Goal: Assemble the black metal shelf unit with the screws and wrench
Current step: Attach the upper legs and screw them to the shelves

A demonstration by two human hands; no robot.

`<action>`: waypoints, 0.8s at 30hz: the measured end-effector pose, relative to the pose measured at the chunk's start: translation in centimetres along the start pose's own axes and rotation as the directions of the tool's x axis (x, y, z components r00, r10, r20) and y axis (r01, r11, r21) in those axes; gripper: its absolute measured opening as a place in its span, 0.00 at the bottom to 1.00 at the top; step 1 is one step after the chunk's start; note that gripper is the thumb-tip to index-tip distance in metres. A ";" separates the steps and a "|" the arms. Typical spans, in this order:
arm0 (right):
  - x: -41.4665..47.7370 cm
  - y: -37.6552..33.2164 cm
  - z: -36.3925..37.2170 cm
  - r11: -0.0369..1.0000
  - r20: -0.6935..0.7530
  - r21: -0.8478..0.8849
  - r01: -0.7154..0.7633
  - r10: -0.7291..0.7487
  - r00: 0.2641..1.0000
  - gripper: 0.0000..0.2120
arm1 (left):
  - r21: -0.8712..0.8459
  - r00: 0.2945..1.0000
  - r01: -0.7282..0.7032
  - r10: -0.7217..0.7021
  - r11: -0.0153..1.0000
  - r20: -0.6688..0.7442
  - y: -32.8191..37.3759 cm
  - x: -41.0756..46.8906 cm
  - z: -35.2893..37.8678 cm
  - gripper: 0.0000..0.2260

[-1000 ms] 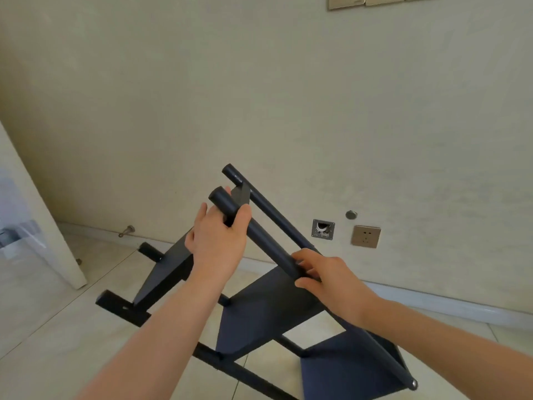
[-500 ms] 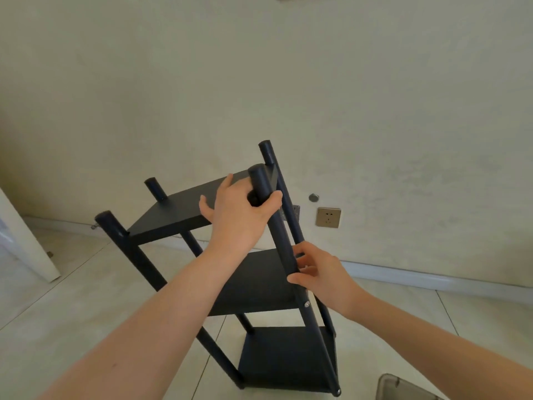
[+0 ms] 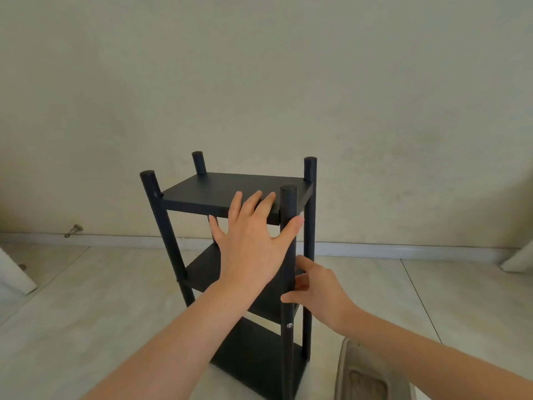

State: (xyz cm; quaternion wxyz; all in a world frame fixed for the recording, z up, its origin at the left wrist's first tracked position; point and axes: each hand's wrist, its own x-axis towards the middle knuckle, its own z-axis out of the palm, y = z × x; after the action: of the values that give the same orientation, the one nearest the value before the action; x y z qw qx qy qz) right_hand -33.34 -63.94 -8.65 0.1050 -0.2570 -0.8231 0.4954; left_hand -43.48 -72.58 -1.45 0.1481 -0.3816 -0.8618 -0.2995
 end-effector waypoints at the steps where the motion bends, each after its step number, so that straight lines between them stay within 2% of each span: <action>1: -0.2 0.3 0.0 1.000 0.000 0.002 -0.002 0.002 1.000 0.22 | -0.011 1.000 -0.014 0.014 1.000 -0.001 0.2 -0.3 0.2 0.38; 8: -1.2 0.5 0.5 1.000 0.024 -0.020 -0.020 0.021 0.999 0.18 | -0.221 0.994 -0.063 0.040 0.973 -0.105 -0.2 -2.5 0.2 0.24; 11: -1.4 0.2 0.2 0.998 0.125 -0.048 0.028 -0.022 0.992 0.15 | -0.254 0.991 -0.078 0.047 0.964 -0.125 -0.8 -3.4 -0.4 0.26; 14: -1.1 -0.3 -0.8 0.976 0.293 -0.197 0.089 -0.028 0.956 0.13 | -0.281 0.993 -0.086 0.059 0.956 -0.102 -1.8 -4.0 -1.3 0.26; 18: 0.0 -0.5 -3.2 0.968 0.328 -0.247 0.052 0.033 0.944 0.18 | -0.328 0.996 -0.077 0.058 0.941 -0.068 -3.2 -4.6 -2.3 0.31; 20: 0.7 0.0 -3.9 0.936 0.266 -0.350 0.028 0.071 0.961 0.17 | -0.324 0.997 -0.068 0.051 0.943 -0.060 -3.9 -4.8 -2.6 0.28; 22: 1.5 0.6 -4.0 0.904 0.075 -0.425 -0.035 0.074 0.994 0.16 | -0.318 0.997 -0.072 0.055 0.945 -0.061 -4.5 -4.9 -2.9 0.27; 24: 2.2 0.7 -3.5 0.916 -0.061 -0.395 -0.068 0.048 0.997 0.17 | -0.340 0.996 -0.083 0.067 0.937 -0.058 -4.8 -4.9 -3.2 0.27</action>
State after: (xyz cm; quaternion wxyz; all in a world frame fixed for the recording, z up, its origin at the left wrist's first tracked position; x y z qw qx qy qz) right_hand -33.48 -59.81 -7.72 0.0565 -0.3096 -0.8956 0.3145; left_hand -43.75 -79.90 -3.26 0.1106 -0.4269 -0.7781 -0.4473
